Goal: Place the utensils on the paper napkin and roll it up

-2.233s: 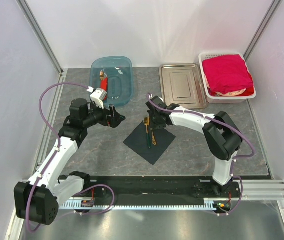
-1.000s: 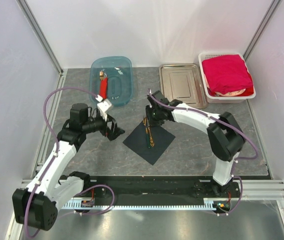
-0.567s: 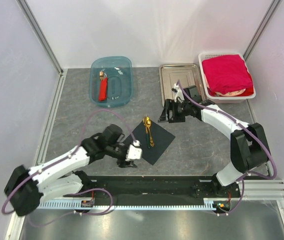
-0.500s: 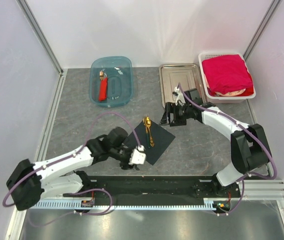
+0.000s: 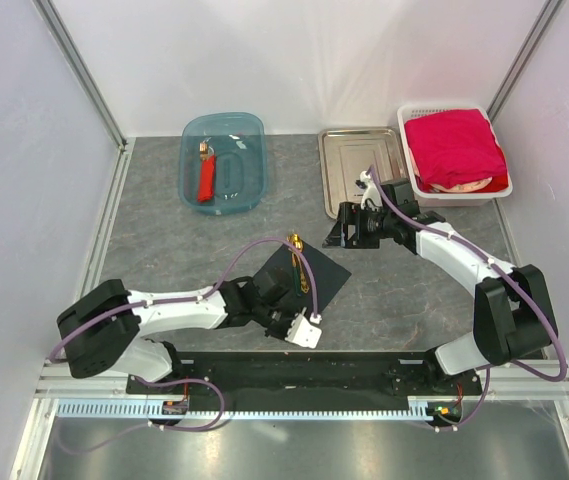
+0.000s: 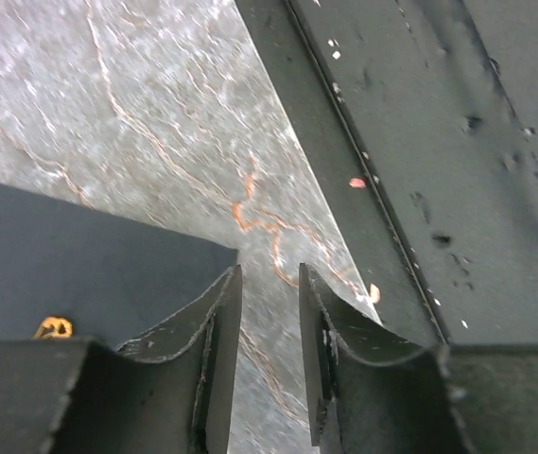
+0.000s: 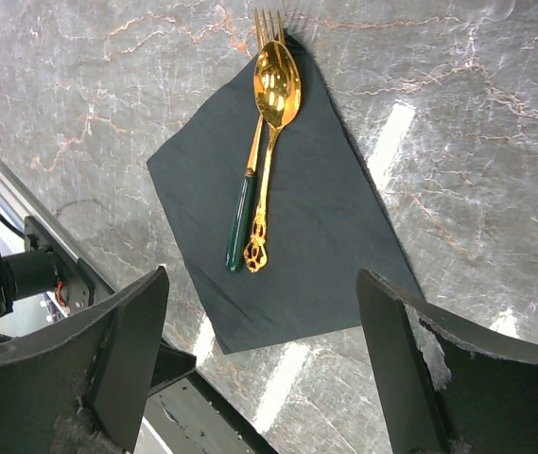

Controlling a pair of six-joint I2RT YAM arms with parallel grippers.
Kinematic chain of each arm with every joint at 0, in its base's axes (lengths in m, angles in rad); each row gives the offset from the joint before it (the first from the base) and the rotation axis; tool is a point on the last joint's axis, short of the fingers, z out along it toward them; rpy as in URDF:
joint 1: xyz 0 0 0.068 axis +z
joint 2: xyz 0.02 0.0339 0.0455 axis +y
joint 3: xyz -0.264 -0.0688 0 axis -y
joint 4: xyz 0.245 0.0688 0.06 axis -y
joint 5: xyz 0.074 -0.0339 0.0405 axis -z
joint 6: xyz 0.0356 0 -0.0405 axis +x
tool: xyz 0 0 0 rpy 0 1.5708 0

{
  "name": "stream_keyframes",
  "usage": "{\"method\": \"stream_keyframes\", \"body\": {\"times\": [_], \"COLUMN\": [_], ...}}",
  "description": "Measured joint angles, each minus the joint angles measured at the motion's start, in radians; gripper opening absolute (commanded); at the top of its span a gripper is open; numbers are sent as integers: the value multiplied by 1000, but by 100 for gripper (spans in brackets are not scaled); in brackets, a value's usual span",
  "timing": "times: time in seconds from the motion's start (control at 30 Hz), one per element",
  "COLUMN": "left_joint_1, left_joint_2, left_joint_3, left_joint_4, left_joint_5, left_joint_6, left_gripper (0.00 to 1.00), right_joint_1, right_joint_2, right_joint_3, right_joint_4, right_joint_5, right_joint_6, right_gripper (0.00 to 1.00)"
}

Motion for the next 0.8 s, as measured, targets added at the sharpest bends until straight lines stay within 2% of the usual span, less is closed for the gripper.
{"method": "stream_keyframes", "body": {"times": [0.13,0.3,0.53,0.8], "left_joint_1": [-1,-2,-2,-2], "left_joint_2": [34,73,114,144], "left_joint_3": [21,27,27,27], "left_joint_4": [26,73,115,134], "left_joint_5": [-3,-28,-49,-45], "left_joint_6": [3,4,31,68], "left_gripper": [36,35,34,26], "right_joint_1": [-4,-21,-122,-153], "right_joint_2": [0,0,8,20], "right_joint_3": [0,0,0,0], "right_joint_4": [0,0,14,42], "right_joint_5": [21,61,39,5], "right_joint_6": [0,14,101,140], "right_gripper": [98,98,98,98]}}
